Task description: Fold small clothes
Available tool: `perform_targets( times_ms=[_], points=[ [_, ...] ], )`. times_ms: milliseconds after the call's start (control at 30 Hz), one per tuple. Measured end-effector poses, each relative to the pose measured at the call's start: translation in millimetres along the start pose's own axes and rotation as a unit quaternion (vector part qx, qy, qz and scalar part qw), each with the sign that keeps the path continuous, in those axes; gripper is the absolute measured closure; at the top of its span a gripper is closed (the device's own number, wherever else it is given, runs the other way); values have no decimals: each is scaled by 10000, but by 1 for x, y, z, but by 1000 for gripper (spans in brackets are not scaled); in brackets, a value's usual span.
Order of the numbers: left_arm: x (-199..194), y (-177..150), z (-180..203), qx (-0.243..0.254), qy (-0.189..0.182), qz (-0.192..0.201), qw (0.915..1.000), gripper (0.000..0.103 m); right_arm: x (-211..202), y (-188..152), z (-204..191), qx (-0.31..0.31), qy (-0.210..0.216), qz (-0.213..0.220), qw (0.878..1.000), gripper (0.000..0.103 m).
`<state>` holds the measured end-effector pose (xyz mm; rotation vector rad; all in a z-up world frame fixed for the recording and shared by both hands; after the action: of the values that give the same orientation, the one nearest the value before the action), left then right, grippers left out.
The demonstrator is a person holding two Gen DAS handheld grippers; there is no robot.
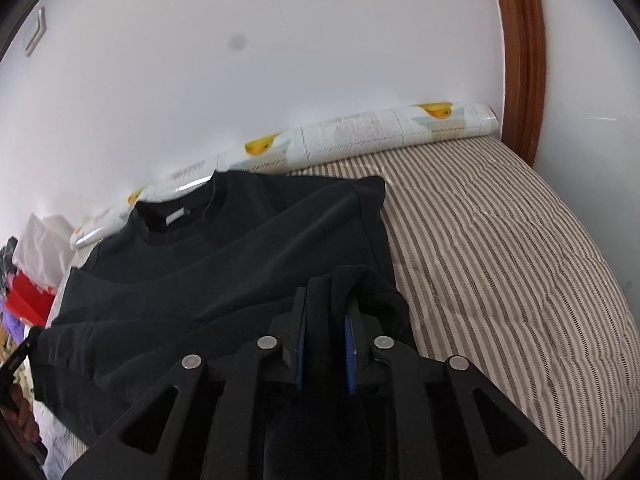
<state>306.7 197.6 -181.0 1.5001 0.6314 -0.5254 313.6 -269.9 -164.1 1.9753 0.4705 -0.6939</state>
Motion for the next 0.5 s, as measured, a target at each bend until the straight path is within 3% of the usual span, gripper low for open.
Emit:
perform_targets(
  times_ms=[33, 100, 167, 233, 400, 500],
  points=[
    [-2, -1, 0, 6, -41, -5, 10000, 85, -9, -2, 0, -23, 58, -5, 10000, 73],
    [-10, -5, -3, -6, -99, -26, 9999, 76, -28, -2, 2, -121, 99, 206, 9997, 68],
    [-19, -11, -7, -35, -162, 23, 9999, 65, -53, -2, 10, -219, -121, 581, 9980, 68],
    [-28, -17, -14, -49, -131, 89, 9999, 48, -67, -5, 18, -293, -225, 674, 9970, 68],
    [-41, -42, -31, -239, -199, 9, 9995, 48, -71, -26, 52, -139, -519, 331, 9980, 68],
    [-38, -57, -37, -336, -352, -173, 9987, 48, -63, -45, 67, 182, -303, -15, 9994, 68]
  ],
)
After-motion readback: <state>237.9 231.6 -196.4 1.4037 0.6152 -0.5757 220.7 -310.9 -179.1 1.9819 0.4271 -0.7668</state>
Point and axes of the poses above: each gripper's, at about its wrist camera, not at the fingertips, and x roughly the way its jaws point, z to its right, y to its top, the point moved 7 cm from there along x, roughly the way its jaws point, and after that the axes turned 10 degrees about x, right-handed, at the moved point
